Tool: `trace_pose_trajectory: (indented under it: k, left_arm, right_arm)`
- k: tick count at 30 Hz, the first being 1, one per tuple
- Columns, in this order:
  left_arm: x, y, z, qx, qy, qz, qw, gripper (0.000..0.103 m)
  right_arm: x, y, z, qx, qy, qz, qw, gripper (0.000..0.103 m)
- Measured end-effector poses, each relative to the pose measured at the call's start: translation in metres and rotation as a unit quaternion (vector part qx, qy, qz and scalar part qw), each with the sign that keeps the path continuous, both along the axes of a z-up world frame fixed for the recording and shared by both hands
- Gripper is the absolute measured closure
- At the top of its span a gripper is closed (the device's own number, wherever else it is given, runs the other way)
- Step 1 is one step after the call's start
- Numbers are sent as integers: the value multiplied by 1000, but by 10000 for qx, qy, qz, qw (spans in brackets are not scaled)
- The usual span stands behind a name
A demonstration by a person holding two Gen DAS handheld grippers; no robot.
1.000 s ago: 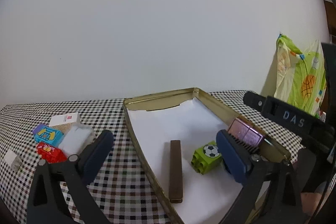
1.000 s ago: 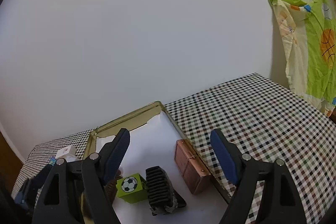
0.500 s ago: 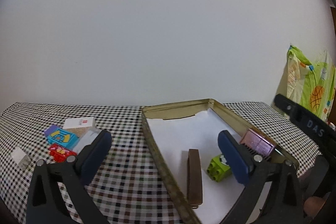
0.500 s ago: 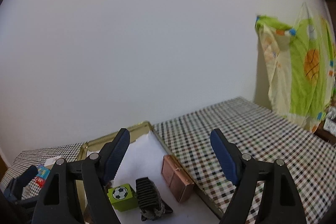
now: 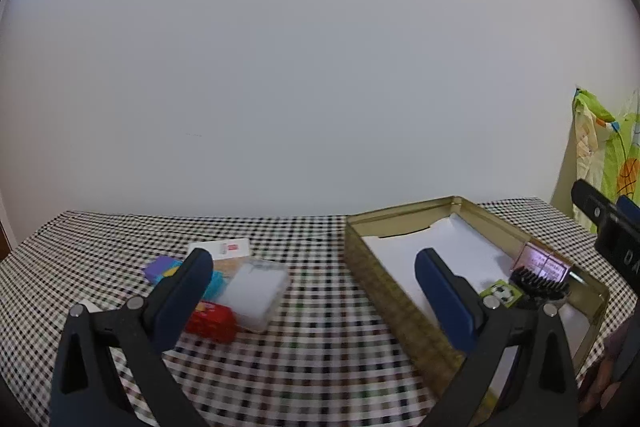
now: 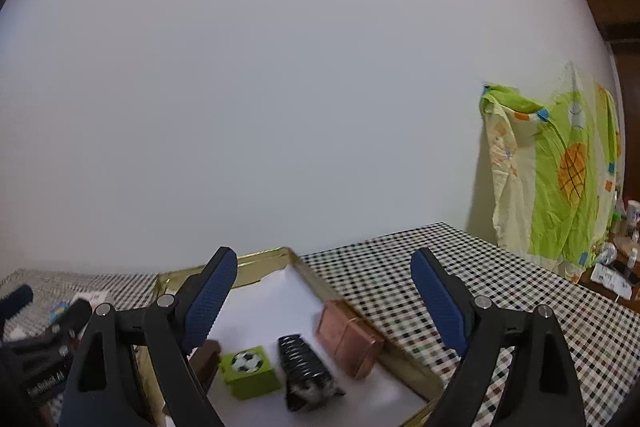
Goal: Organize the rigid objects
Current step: 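Withdraw both tools from the tray toward the remaining blocks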
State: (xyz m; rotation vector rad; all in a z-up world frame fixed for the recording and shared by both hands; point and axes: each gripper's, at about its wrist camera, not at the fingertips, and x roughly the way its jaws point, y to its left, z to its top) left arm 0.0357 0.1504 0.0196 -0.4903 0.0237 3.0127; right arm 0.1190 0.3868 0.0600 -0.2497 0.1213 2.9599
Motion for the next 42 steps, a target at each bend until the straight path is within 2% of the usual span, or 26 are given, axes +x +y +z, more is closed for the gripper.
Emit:
trace_pose_trajectory:
  k: [8,11,16,22,42]
  left_arm:
    - [0,-33,0,2,-36,34,10000,1]
    - [-2,-46,-1,33,-99,101,9999,1]
    - [-9,-68,-1,84,-226,306,9992,1]
    - [-11,-87,-3,157,-330,446,9983,1]
    - [-25,-133,-10,293,-785,614,9946,1]
  right_arm:
    - [14,-27,-3,431,-66,113,9990,13]
    - [15,-33,-5,408,-178,155,9989,13]
    - [15,-43,-6,213,-91,252,9994,13]
    - [14,-75,-9,375,-117,619,9973,13]
    - [4,-136,-16,233,-344,1343,9901,13]
